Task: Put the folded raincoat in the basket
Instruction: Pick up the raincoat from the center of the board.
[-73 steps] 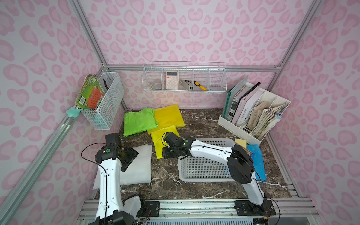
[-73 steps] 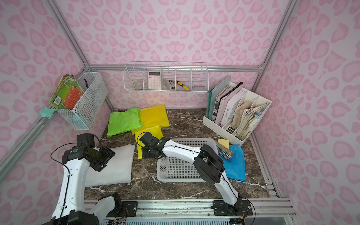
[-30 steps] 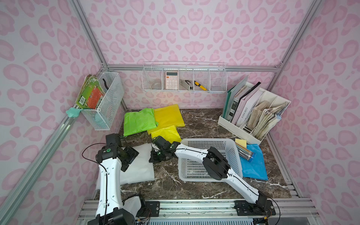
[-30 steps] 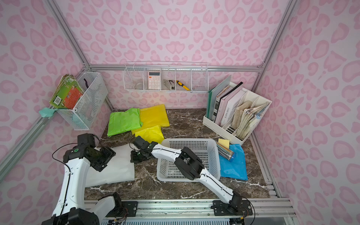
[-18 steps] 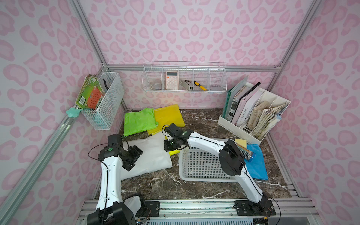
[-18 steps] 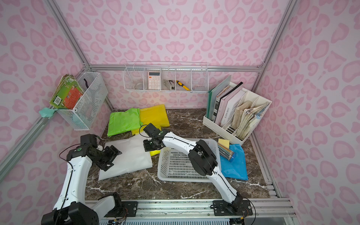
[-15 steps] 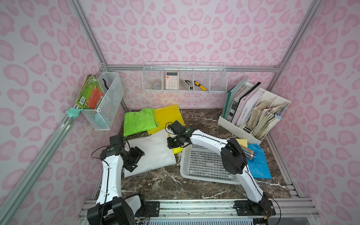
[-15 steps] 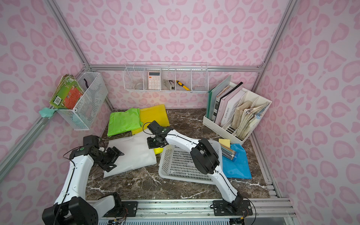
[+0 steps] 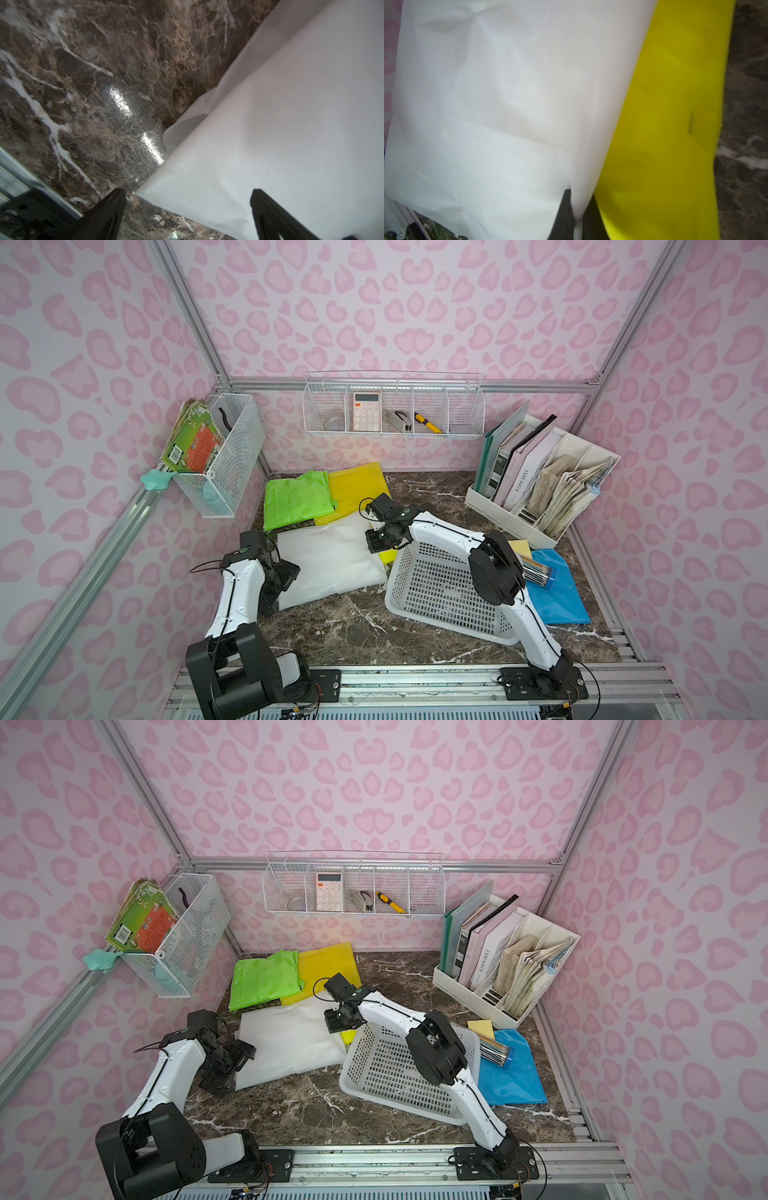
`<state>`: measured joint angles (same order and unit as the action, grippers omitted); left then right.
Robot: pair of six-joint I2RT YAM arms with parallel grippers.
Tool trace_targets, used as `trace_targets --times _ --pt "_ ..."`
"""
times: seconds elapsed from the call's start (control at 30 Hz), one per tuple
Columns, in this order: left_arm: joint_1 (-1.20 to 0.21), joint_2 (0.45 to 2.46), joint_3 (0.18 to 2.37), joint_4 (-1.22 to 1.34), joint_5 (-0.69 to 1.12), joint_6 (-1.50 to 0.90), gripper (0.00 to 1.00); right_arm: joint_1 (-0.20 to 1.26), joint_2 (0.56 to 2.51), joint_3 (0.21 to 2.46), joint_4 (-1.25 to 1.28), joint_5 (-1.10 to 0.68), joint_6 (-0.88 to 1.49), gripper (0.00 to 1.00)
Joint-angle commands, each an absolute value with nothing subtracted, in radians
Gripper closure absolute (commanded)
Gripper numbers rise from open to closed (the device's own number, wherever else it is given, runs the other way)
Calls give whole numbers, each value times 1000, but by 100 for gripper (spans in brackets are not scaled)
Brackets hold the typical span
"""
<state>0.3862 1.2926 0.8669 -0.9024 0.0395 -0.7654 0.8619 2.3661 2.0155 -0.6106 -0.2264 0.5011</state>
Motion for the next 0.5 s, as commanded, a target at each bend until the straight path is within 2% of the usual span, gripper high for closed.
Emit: trace_targets --times 0.0,0.1,0.23,0.47 --pt "387 1365 894 -818 -29 -785 1 863 2365 2020 -640 -232 482 100" --pt "402 1448 935 -786 -41 -780 1 864 2368 2022 -640 -243 476 100" --pt "402 1455 889 -597 20 -767 2 859 2380 2037 -659 -259 468 100" --pt "401 1481 840 -438 54 -695 5 846 2392 2066 -700 -260 470 100"
